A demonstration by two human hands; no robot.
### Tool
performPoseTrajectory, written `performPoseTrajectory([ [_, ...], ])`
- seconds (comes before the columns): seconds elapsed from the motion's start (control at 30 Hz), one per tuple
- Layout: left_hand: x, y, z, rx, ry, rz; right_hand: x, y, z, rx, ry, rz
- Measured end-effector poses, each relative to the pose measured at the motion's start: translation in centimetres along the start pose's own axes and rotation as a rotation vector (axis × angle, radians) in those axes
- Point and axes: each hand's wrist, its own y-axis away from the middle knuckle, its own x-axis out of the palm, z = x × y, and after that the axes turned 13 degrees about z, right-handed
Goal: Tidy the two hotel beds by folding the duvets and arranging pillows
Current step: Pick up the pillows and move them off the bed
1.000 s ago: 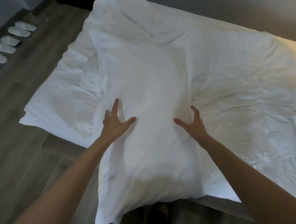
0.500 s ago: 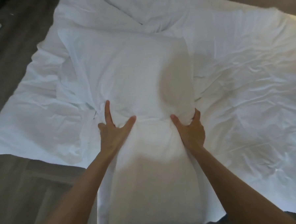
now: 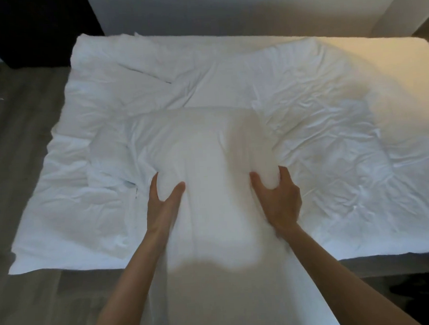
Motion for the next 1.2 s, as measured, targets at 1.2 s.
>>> performPoseTrajectory([
  [1.2,40.7,62.6,7.4,0.722,-0.511,1.438,-41.7,65.4,-33.9,0.718,-0.169,-1.293],
])
